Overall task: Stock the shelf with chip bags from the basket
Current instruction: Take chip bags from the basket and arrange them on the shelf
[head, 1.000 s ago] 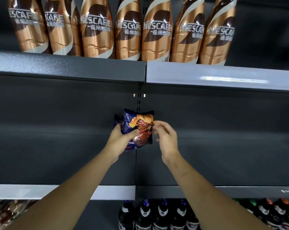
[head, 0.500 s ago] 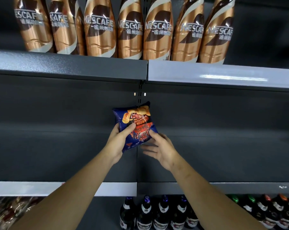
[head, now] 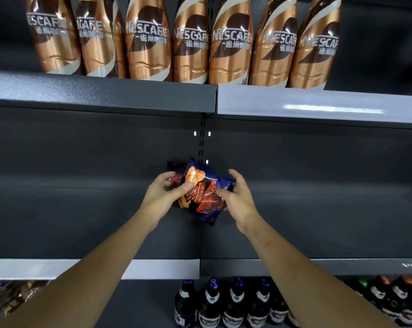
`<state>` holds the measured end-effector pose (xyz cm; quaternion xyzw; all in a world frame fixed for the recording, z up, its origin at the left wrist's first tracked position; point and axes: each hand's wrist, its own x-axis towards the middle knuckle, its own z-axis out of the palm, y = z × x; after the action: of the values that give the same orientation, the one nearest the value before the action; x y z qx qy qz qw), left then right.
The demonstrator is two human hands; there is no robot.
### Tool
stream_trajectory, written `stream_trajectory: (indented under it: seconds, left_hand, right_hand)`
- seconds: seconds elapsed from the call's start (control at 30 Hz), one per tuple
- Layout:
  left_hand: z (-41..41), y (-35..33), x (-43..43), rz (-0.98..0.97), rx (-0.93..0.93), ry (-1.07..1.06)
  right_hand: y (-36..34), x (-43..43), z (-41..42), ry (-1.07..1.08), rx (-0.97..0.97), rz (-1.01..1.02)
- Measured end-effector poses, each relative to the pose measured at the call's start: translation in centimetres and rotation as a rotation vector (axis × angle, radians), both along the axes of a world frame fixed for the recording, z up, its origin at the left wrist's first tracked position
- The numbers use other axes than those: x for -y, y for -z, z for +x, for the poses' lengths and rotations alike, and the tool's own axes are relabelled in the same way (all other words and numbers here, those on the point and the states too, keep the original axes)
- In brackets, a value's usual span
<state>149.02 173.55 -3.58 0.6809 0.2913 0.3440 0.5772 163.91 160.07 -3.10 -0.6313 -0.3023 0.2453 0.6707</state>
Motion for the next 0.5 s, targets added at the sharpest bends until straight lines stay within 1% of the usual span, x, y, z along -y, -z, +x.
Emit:
stream_trajectory:
  seconds: [0.07,0.1,0.2,0.27,0.4,0.5]
  left_hand:
    - [0.0,0.3,0.0,0.026,-0.063,0.047]
    - [0.0,0.4,0.0,0.015,-0.054,0.056]
    - [0.1,0.4,0.5,-0.085,0.053,0.011]
    - [0.1,0.7,0.5,-0.162,0.090,-0.040]
    - [0.3,1.7,0.3,-0.329,0.122,-0.045]
    - [0.7,2.2,0.6,-0.411,0.124,0.004]
  right_hand:
    - [-0.2,-0.5,-0.1,0.000,0.000,0.012]
    - [-0.4,-0.7,-0.1,0.012,-0.002,0.019]
    - [-0.5,-1.0,0.0,0.046,0.035,0.017]
    - [-0.3,-0.9,0.1,0.066,0.044,-0.015]
    - [1.4,-1.0,-0.3,0.083,-0.063,-0.148]
    - [2.4,-1.3,-1.0,0.021,-0.134,-0.176]
